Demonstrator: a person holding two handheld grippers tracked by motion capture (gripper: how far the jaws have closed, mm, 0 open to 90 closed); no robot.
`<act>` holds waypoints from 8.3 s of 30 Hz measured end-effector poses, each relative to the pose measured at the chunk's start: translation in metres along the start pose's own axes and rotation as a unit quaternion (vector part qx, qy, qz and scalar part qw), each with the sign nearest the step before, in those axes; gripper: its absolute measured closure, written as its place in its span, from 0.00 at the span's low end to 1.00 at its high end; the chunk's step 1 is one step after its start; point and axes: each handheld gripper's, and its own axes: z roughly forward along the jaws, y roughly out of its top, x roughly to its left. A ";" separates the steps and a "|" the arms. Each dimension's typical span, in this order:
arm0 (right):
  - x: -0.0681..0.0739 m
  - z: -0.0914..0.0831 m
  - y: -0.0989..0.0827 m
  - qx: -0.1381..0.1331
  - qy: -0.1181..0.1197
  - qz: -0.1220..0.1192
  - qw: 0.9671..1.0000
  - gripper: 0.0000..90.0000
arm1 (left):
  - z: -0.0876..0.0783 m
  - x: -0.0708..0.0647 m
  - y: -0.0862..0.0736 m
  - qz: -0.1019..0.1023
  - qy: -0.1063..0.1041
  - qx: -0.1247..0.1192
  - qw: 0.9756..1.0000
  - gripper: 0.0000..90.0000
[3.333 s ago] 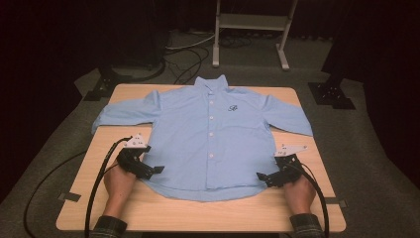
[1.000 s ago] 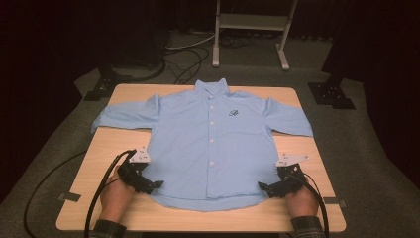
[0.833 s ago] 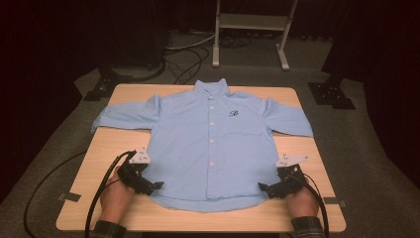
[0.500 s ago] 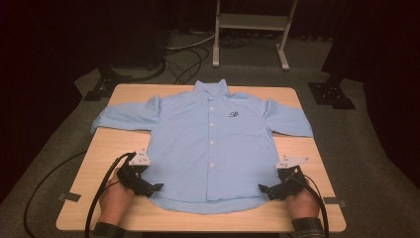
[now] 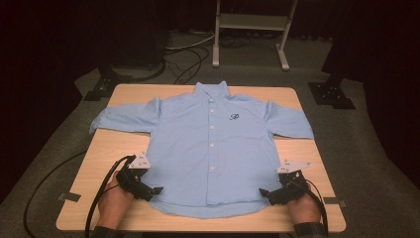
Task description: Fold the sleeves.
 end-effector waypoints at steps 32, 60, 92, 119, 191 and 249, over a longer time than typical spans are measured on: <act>0.019 -0.015 -0.017 -0.001 0.003 -0.002 1.000 0.00 | -0.010 -0.024 -0.012 0.000 -0.002 0.004 1.000 0.00; 0.024 -0.020 -0.023 -0.003 0.005 -0.004 1.000 0.00 | -0.008 0.017 0.024 0.015 0.018 -0.035 0.999 0.04; -0.014 -0.007 0.028 -0.020 -0.005 -0.007 1.000 0.00 | 0.037 0.065 0.037 -0.007 0.005 -0.036 0.999 0.00; -0.088 0.061 0.068 -0.002 -0.012 0.012 1.000 0.00 | 0.037 0.064 0.037 -0.010 0.007 -0.034 0.999 0.00; -0.035 0.031 0.038 0.015 -0.016 0.016 1.000 0.00 | 0.005 0.020 0.007 -0.003 0.001 0.006 1.000 0.00; 0.013 0.068 0.076 0.013 -0.007 0.005 1.000 0.00 | -0.033 0.057 -0.037 -0.019 0.011 0.011 1.000 0.00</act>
